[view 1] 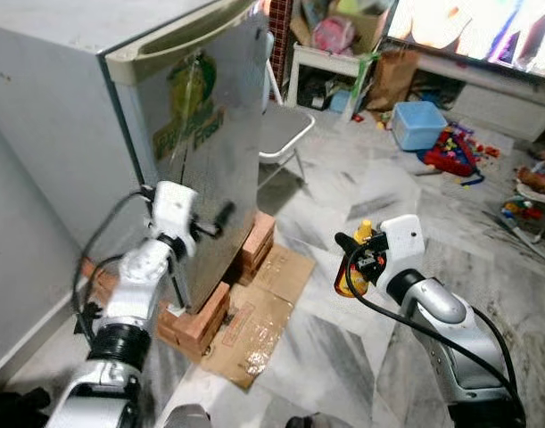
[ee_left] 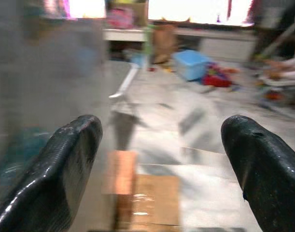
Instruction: Restocking fridge
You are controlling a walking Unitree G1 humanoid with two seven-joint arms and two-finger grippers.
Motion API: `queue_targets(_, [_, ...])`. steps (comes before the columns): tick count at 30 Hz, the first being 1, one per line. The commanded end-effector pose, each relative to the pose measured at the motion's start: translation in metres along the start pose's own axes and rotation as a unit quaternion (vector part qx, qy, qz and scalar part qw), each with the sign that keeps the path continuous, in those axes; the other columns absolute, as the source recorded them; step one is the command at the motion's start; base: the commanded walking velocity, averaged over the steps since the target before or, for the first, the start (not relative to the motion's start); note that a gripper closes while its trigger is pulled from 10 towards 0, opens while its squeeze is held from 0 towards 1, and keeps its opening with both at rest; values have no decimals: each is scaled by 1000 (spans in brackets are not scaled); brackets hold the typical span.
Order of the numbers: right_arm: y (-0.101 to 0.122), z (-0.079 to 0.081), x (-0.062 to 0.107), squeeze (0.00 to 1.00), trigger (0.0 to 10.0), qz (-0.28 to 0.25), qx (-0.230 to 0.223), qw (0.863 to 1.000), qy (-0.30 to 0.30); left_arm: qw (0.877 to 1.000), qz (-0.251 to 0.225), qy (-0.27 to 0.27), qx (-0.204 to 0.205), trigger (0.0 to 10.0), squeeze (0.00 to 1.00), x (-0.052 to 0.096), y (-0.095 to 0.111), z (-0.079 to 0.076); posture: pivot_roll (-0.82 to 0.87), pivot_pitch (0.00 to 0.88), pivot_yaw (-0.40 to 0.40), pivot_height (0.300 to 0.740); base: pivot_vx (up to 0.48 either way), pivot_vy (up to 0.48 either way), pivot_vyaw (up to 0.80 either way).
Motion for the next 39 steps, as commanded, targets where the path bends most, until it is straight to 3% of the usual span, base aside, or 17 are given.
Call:
queue_targets(1, [8,-6,4,0,10000,-15,2,1000,-11,999,-11,-34,1,10000,0,-2,8,-15,21,0,-79,716,0,0,0])
queue_targets(2, [5,-6,5,0,10000,-10,7,1000,-17,999,-7,-51,1,10000,0,-3,6,-26,24,0,-80,716,0,0,0])
queue_targets(4, [-2,-13,5,0,10000,2,16,999,-45,999,-7,-41,-18,10000,0,-4,4,-28,26,0,-80,716,0,0,0])
queue_targets(7, [-8,-22,6,0,10000,15,17,997,-79,999,-20,8,-38,10000,0,-2,7,-16,28,0,-77,716,0,0,0])
queue_targets(9, [-11,-23,7,0,10000,17,14,997,-78,997,-28,63,-39,10000,0,10,5,4,28,0,-71,716,0,0,0])
queue_targets(11, [-12,-23,7,0,10000,18,14,997,-78,996,-29,77,-30,10000,0,16,4,10,28,0,-71,716,0,0,0])
queue_targets(12, [-13,-23,8,0,10000,19,11,997,-77,995,-25,90,-20,10000,0,28,-1,16,30,0,-68,716,0,0,0])
queue_targets(15, [-14,-20,8,0,10000,23,4,997,-67,994,-25,106,-22,10000,0,45,-6,23,33,0,-66,716,0,0,0])
queue_targets(16, [-15,-16,9,0,10000,24,-1,998,-57,989,-15,143,-23,10000,0,66,-17,36,44,0,-72,716,0,0,0])
queue_targets(17, [-15,-16,9,0,10000,24,-1,998,-57,989,-15,143,-23,10000,0,66,-17,36,44,0,-72,716,0,0,0])
queue_targets(18, [-16,-14,9,0,10000,25,-8,998,-50,984,-9,176,-24,10000,0,83,-24,47,52,0,-77,716,0,0,0])
queue_targets(21, [-11,-6,8,0,10000,8,-24,999,-29,972,-15,233,-36,10000,0,103,-22,70,61,0,-90,716,0,0,0])
queue_targets(26, [-8,-3,8,0,10000,2,-21,1000,-19,957,-18,286,-47,10000,0,117,-16,98,63,0,-104,716,0,0,0])
queue_targets(28, [-5,-4,7,0,10000,0,-18,1000,-15,945,-22,319,-61,10000,0,118,-6,121,56,0,-109,716,0,0,0])
queue_targets(29, [-3,-4,6,0,10000,-2,-17,1000,-14,943,-24,326,-63,10000,0,117,-3,125,54,0,-110,716,0,0,0])
queue_targets(32, [12,-1,6,0,10000,-29,-29,999,-1,936,-43,344,-64,10000,0,95,19,143,32,0,-109,716,0,0,0])
queue_targets(39, [26,7,11,0,10000,-56,-34,998,23,943,-61,324,-46,10000,0,50,41,136,-3,0,-95,716,0,0,0])
Point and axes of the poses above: a point about 5 cm out from each wrist's last joint towards the gripper, its own x axis pointing back from the gripper into the wrist, its own y axis along the axis of the wrist's last joint, z = x × y, the point moved 5 cm from there along -x, pointing out of the wrist towards the gripper, and after that the axes turned 7 degrees about x, right-handed, at the moved point
